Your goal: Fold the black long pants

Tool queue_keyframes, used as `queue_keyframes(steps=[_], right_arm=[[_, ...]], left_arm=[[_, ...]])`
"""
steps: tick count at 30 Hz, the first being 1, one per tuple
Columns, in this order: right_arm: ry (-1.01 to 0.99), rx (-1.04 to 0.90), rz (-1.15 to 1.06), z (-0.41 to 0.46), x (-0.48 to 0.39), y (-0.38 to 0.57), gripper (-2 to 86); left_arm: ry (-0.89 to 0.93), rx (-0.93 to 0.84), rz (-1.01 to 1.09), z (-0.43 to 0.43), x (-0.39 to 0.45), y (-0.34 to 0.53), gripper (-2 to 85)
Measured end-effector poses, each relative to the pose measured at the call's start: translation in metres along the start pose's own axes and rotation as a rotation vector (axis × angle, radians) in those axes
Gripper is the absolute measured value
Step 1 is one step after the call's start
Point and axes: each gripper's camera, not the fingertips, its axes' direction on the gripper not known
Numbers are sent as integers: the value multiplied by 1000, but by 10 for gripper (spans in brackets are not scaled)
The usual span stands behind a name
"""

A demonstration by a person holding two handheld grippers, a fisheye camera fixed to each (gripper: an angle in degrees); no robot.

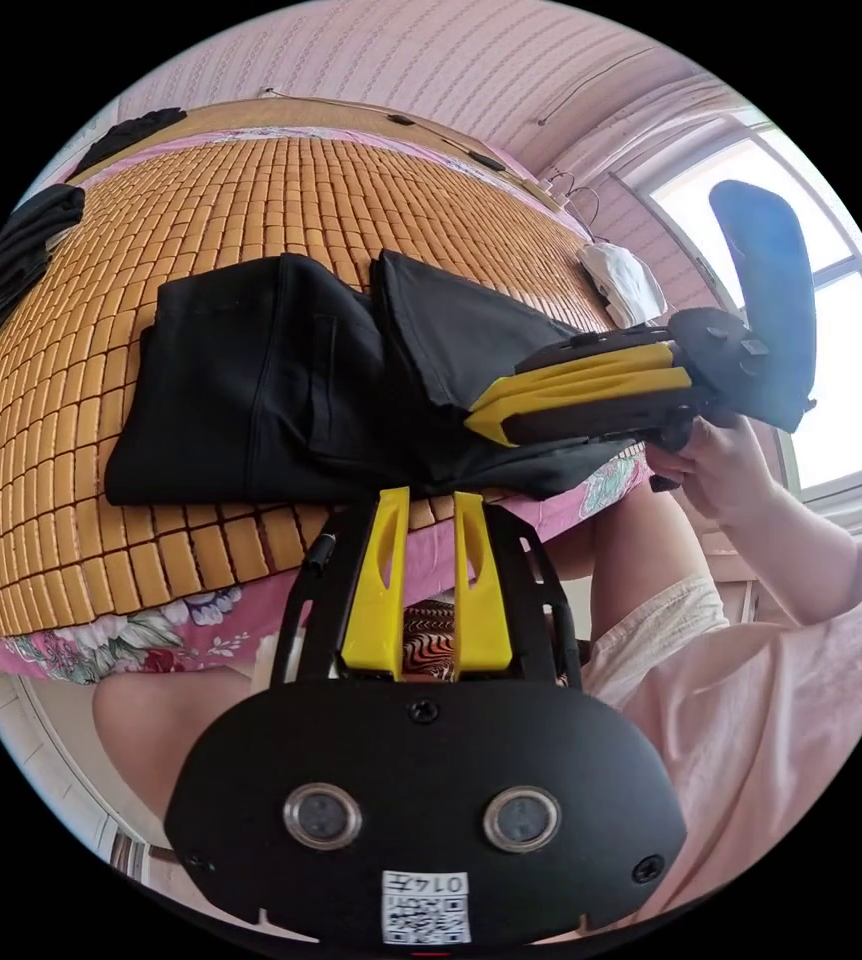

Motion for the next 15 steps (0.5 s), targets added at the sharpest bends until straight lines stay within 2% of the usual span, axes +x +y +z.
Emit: queue_keyframes(steps=[2, 5, 8, 12, 15], right_arm=[[-54, -33, -29, -2, -4, -5, 10], [-32, -109, -69, 14, -10, -14, 20], [-67, -191, -71, 26, -10, -25, 58], [-132, -130, -39, -8, 5, -31, 79], [-81, -57, 43, -32, 36, -44, 79]], left_arm=[[19, 11, -19, -1, -4, 2, 71], [42, 26, -40, -4, -7, 3, 70], [48, 34, -44, -5, -6, 1, 75], [55, 55, -48, -7, -2, -8, 81], [49, 24, -31, 4, 6, -15, 87]])
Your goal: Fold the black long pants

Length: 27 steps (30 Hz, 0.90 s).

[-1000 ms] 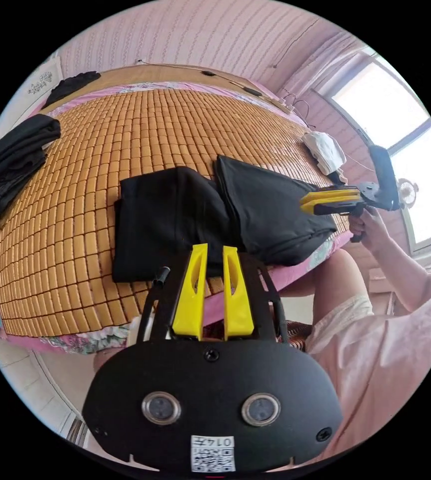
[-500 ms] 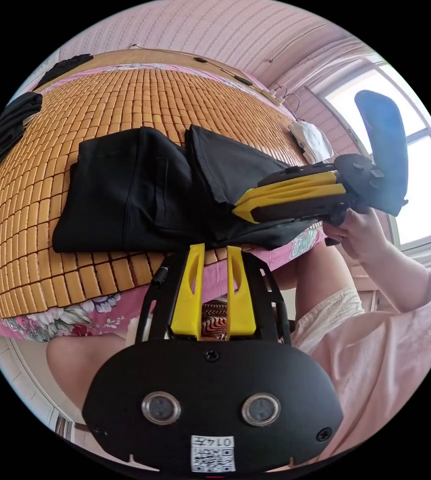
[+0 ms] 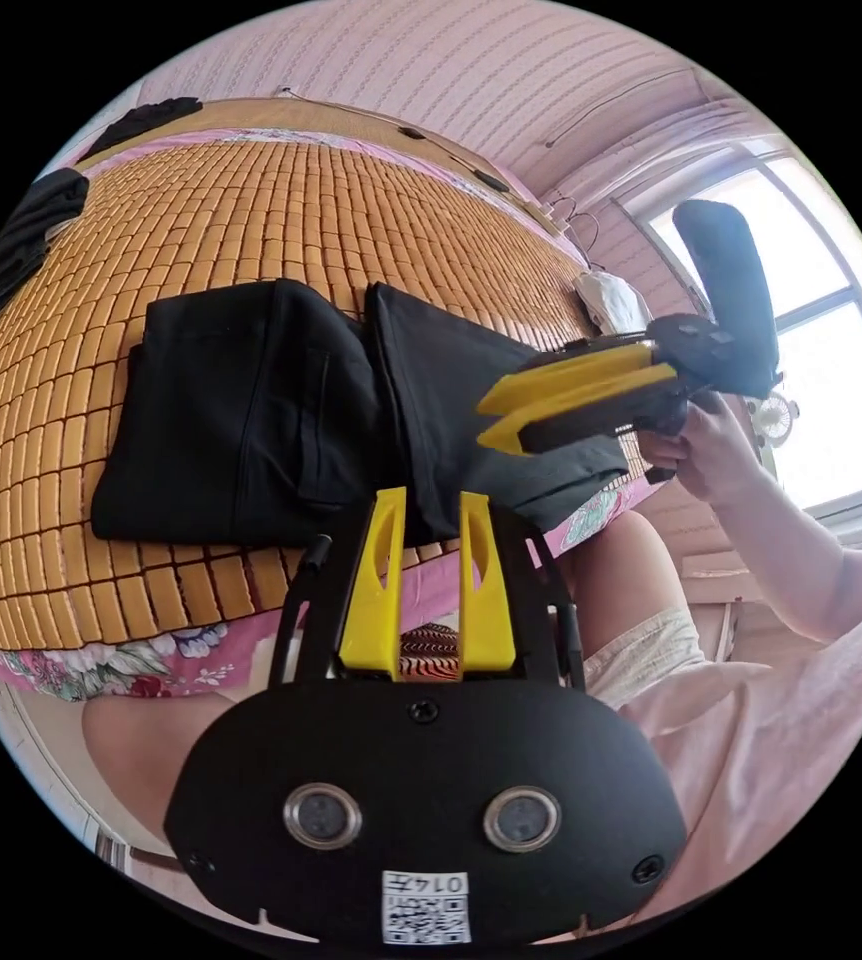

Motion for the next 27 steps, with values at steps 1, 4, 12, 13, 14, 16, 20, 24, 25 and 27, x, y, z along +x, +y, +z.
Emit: queue_keyframes(steps=[1, 4, 12, 13, 14, 16, 20, 24, 25, 27], right_arm=[[52, 26, 23, -7, 11, -10, 81], [250, 63, 95, -12, 37, -43, 99], [267, -49, 35, 15, 58, -92, 55], [241, -50, 17, 13, 57, -91, 35], [234, -44, 16, 11, 57, -89, 32], [206, 18, 29, -4, 57, -76, 24], [182, 180, 10, -50, 44, -45, 21], [180, 305, -101, -107, 13, -31, 24], [144, 314, -144, -117, 4, -41, 27], [59, 303, -190, -120, -8, -67, 35]], left_arm=[[-16, -32, 6, 7, 3, -2, 87], [-78, -70, 3, 20, 9, -4, 67], [-138, -73, 36, 22, 33, 0, -1], [-156, -68, 62, 20, 40, 1, -5], [-164, -63, 74, 19, 44, 2, -6], [-161, -13, 116, 10, 60, 7, -8], [-130, 107, 154, -15, 86, 21, -9], [-109, 235, 150, -63, 104, 47, -8], [-126, 283, 115, -81, 101, 55, -6], [-198, 324, 42, -101, 88, 66, -1]])
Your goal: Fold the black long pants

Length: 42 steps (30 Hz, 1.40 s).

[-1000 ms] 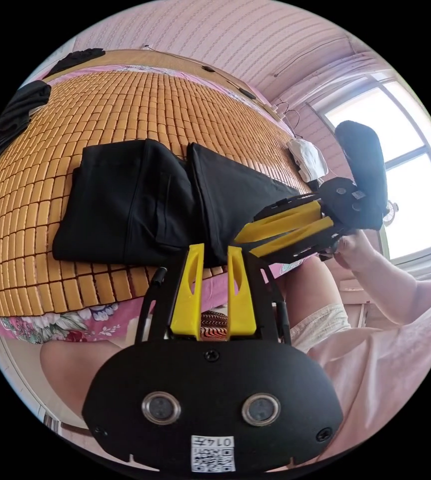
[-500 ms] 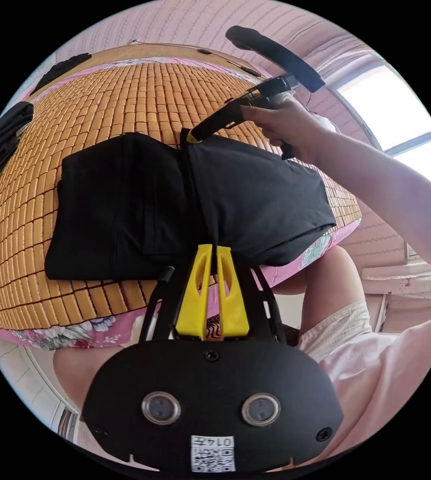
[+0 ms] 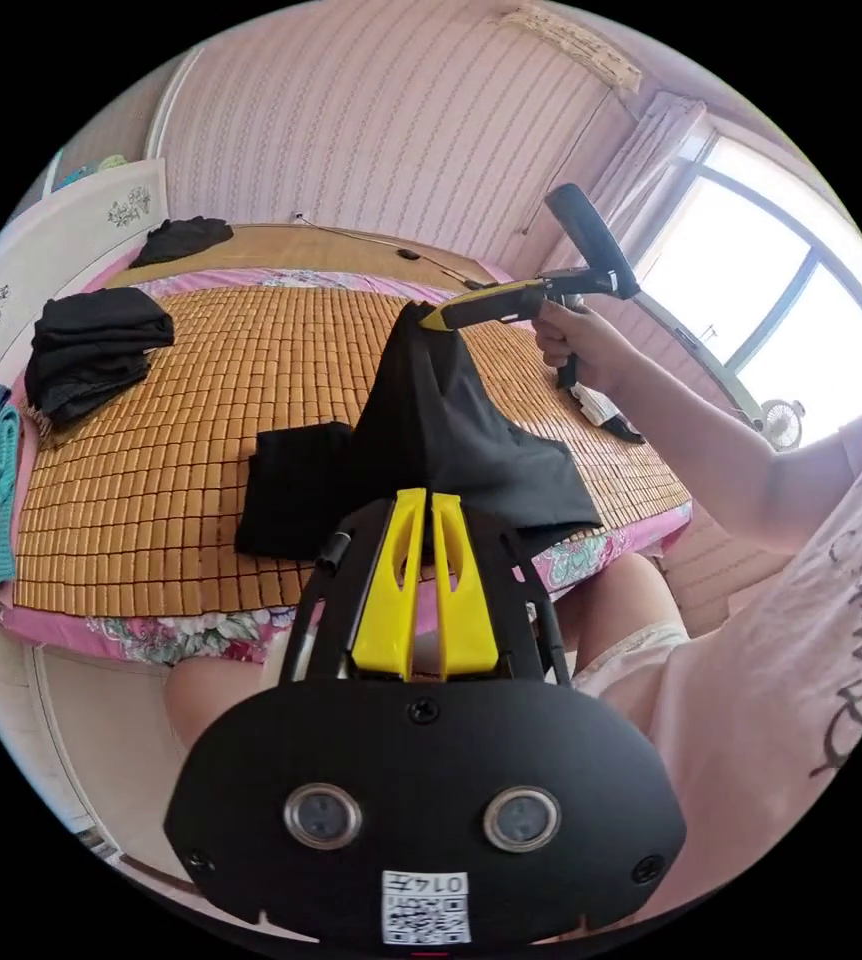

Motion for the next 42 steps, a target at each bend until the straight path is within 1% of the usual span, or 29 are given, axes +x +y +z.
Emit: queue_keyframes(steps=[1, 2, 3, 4, 6, 8, 9, 11, 13, 14, 16, 19, 21, 23, 27, 28, 29, 30, 33, 36, 37, 38, 41, 42], right_arm=[[-47, 0, -2, 14, -4, -19, 43], [-53, 1, 4, 25, -5, -28, 48], [-43, -18, 37, 50, -6, -43, 56], [-27, -73, 77, 77, -2, -51, 62], [20, -138, 156, 102, 6, -50, 63], [12, -126, 217, 100, 14, -33, 61], [23, -97, 233, 89, 16, -14, 50], [116, -79, 258, 70, 15, 23, 27], [235, -113, 321, 52, 14, 82, 7], [245, -126, 340, 49, 14, 97, 5], [235, -198, 436, 52, 12, 149, 0], [166, -269, 471, 76, 7, 175, -3], [176, -286, 428, 89, 4, 165, -3], [201, -297, 373, 103, 6, 146, -4], [286, -367, 313, 144, 26, 113, -4], [298, -429, 307, 160, 33, 113, -5], [287, -468, 299, 168, 36, 114, -5], [273, -445, 287, 170, 40, 115, -5], [219, -531, 264, 176, 50, 115, -7], [249, -466, 248, 175, 55, 118, -6], [251, -512, 255, 188, 61, 126, -5], [242, -552, 255, 197, 64, 133, -5], [199, -493, 275, 196, 73, 158, -3], [192, -439, 305, 187, 76, 175, -3]], left_arm=[[-62, -14, -50, -3, -15, 3, 8], [-92, -30, -81, -2, -24, 5, 15], [-161, -68, -151, 4, -44, 11, 27], [-218, -92, -216, 9, -61, 18, 38], [-260, -131, -286, 14, -79, 27, 47], [-275, -135, -297, 13, -80, 30, 48], [-278, -118, -283, 12, -75, 30, 45], [-240, -102, -236, 15, -62, 29, 41], [-135, -129, -130, 34, -33, 23, 36], [-102, -140, -94, 41, -24, 22, 34], [24, -200, 43, 72, 19, 17, 22], [147, -299, 208, 117, 78, 13, 8], [147, -331, 286, 139, 108, 8, 2], [148, -344, 303, 156, 127, 2, -3], [38, -401, 389, 188, 158, -4, -9], [23, -431, 409, 197, 163, -1, -9], [24, -431, 413, 199, 165, 0, -9], [20, -413, 419, 199, 169, 1, -10], [37, -462, 415, 201, 178, 0, -10], [32, -441, 412, 200, 183, 5, -9], [46, -471, 405, 206, 184, 9, -9], [54, -462, 403, 206, 184, 10, -8], [83, -481, 391, 207, 187, 10, -3], [101, -474, 396, 204, 189, 9, 1]])
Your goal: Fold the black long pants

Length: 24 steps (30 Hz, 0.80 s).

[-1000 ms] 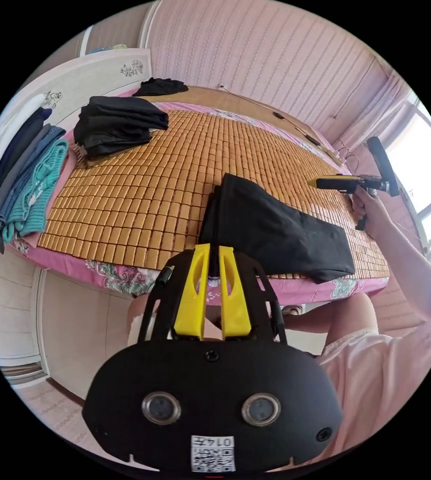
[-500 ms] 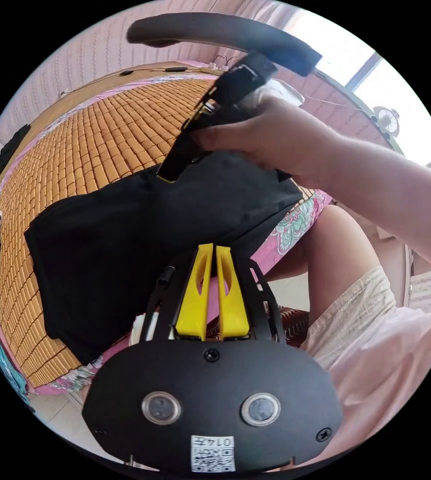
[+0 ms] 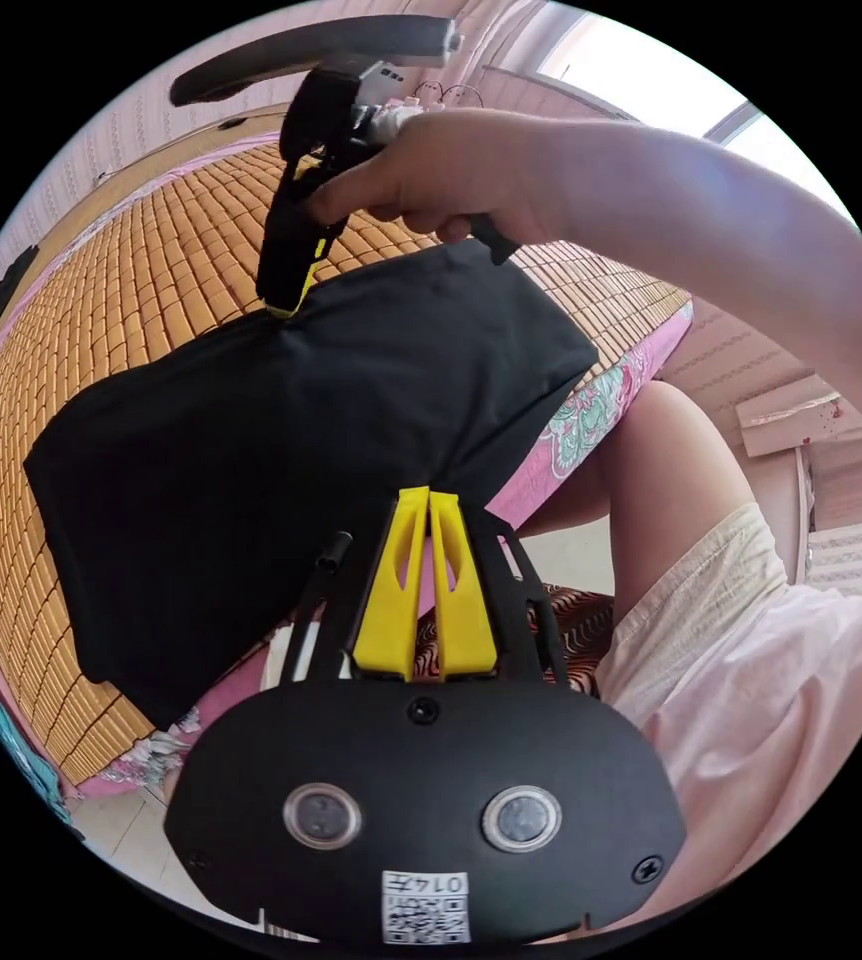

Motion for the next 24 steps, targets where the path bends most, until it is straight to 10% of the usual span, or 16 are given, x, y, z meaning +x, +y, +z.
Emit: queue_keyframes(steps=[15, 24], right_arm=[[-360, 276, 703, 108, 112, 368, 97], [-675, 490, 585, 154, 130, 443, 25]], left_arm=[[-22, 177, 364, 5, 112, -54, 134], [-117, 116, 422, 25, 155, -76, 37]])
